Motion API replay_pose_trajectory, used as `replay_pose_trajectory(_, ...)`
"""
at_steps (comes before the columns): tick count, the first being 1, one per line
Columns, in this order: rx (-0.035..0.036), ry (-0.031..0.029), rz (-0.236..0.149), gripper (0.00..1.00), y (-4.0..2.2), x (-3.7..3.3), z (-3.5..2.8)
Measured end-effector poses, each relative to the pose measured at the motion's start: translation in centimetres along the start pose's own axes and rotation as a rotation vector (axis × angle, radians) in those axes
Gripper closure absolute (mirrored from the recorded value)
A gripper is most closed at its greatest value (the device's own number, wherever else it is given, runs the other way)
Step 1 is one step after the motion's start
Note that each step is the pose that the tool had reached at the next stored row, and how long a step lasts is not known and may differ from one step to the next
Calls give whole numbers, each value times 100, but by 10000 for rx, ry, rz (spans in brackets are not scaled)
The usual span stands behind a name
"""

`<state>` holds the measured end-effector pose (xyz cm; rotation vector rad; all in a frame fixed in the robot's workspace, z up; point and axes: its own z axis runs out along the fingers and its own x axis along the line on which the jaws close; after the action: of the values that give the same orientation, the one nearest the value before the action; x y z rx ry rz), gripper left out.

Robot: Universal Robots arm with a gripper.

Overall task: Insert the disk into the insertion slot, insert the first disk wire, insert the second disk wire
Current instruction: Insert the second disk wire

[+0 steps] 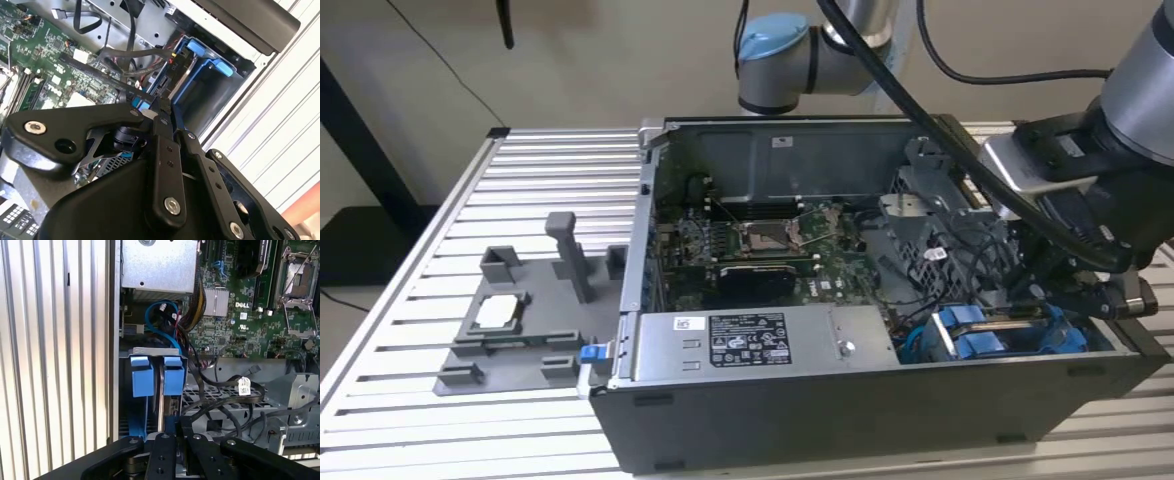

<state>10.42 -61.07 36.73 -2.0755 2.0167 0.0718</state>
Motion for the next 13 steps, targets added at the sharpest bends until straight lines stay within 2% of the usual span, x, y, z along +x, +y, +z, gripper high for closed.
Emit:
replay_pose_trajectory(1,9,-72,9,84,1,3,6)
replay_pose_trajectory(3,24,-256,33,84,1,10,18)
replay_pose_trajectory(4,28,-302,40,84,-1,15,27)
replay_pose_trajectory(5,33,-323,49,84,2,20,45)
replay_pose_trajectory(9,50,-316,85,84,7,35,114)
replay_pose_trajectory(13,58,-326,93,84,-33,50,182)
